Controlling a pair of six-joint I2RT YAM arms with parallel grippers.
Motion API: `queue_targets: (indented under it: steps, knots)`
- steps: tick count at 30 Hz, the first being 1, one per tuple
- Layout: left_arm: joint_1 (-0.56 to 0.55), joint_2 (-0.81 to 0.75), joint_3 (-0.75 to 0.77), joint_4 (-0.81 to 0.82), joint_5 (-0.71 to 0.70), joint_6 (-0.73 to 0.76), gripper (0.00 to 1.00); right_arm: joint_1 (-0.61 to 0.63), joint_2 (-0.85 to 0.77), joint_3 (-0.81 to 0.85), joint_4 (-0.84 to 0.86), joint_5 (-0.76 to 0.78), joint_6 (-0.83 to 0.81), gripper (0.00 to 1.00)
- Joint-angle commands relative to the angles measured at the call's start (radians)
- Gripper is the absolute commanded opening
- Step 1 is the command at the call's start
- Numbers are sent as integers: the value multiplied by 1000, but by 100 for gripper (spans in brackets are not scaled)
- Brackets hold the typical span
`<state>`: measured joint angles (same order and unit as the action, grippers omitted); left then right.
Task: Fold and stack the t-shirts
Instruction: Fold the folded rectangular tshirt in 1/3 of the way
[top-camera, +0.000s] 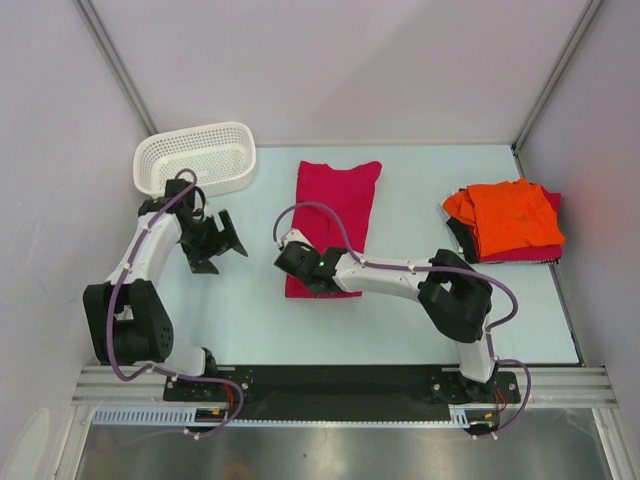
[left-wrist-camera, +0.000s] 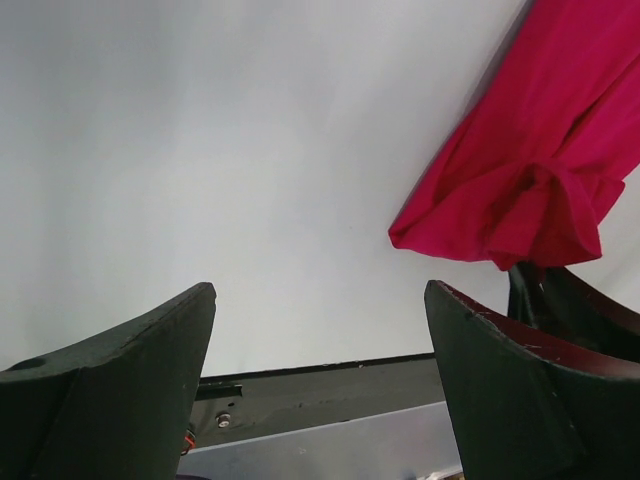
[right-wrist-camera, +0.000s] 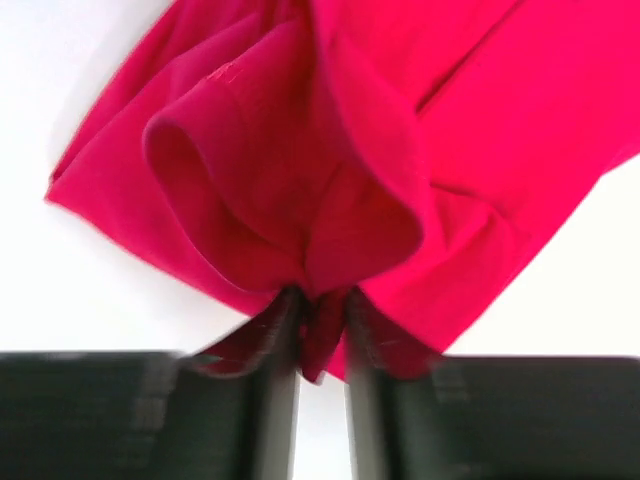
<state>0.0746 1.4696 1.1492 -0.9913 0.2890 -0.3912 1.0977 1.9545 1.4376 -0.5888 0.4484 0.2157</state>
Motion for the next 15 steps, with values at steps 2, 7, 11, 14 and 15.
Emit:
queue_targets:
  steps: [2,7,11,14,15]
  knots:
    - [10,-26,-19,0,-16,26,91,-36,-9,50,0,7,-12,17]
    - [8,-22,-23,10,-8,28,91,-45,-35,76,-20,72,-29,13]
    - [8,-17,-29,16,-2,26,91,-44,-51,115,-16,142,-61,13]
    - [10,-15,-37,19,6,28,91,-47,-42,139,1,218,-97,13]
    - [10,-18,-40,20,7,29,91,-48,-37,141,9,239,-110,14]
